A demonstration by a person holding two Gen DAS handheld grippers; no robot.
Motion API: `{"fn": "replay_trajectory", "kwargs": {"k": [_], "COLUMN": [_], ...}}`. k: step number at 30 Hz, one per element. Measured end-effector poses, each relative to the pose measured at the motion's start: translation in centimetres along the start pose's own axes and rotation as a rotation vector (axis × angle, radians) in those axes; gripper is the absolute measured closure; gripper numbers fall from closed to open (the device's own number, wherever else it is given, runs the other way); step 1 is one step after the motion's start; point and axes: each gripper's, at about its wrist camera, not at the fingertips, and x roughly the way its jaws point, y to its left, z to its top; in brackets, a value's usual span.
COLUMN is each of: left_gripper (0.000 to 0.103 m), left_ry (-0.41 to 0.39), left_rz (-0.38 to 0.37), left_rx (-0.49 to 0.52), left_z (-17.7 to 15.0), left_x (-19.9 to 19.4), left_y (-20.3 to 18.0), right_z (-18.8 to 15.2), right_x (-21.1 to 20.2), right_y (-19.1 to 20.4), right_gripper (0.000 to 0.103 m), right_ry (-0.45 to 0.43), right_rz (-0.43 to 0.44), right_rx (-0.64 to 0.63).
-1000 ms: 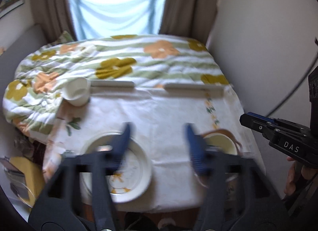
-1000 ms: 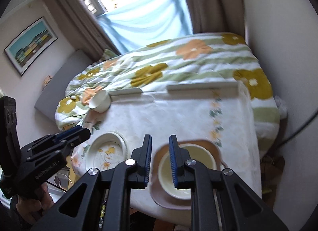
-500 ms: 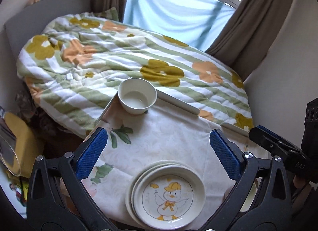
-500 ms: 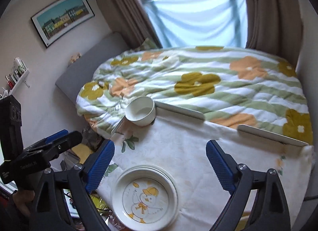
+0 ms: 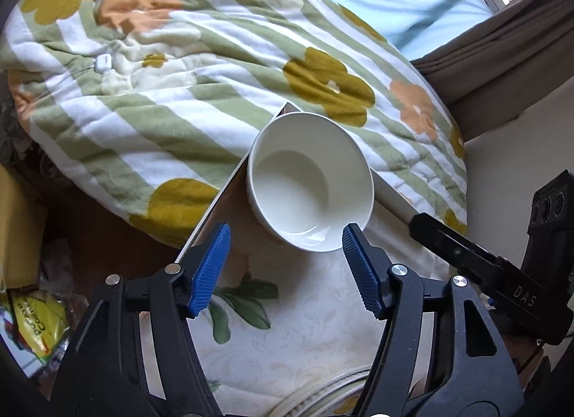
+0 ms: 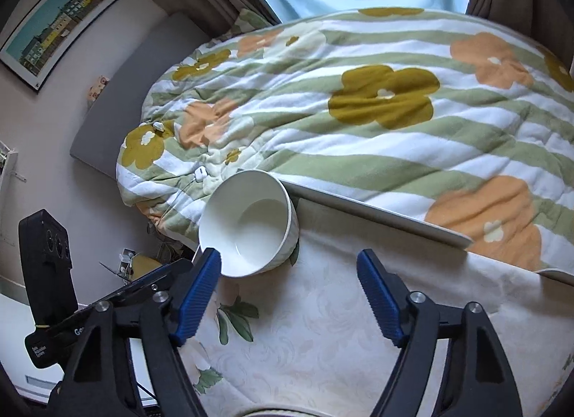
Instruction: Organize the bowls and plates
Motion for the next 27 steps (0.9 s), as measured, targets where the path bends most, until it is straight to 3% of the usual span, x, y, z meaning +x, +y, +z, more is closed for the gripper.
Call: {"fn": "replay_trajectory", "kwargs": {"k": [1,7,9,12,15,27], "left_gripper": [0.052,0.068,0.07,0.084,0.085,0.085], "left_ry": [0.011,0.046,0.048,0.045,0.039,-0.001], "left_rz": [-0.003,-0.023,-0.014,0.008,-0.009,0.064], "left_rx": [0.001,-0.007,-0.007,-0.018,-0.024,0.069], "left_z": [0.3,1.4,1.7,1.9,2.1,1.6], "left_x": [0.7,3.3,3.8,4.1,4.2,3.4], "left_y": [0.1,1.0,1.3,2.0,2.3,0.2], "right_z": [0.2,1.0,1.1,1.2,1.3,0.8], "right_x": [1.1,4.9,5.7,6.5,7.2,6.9], "right_y": [-0.1,-0.3,-0.4,-0.5,-0.4,0.0], "right_gripper": [0.039,0.052,0.06,0.073,0.084,0.086], "right_ry": [0.015,0.054,0.063,0.072,0.076,0.047], "right_rz": [0.004,0.013,0.021,0.036,0.037,0.016], "right_rx": [0.01,0.04,0.045,0.051,0.049,0.034]}}
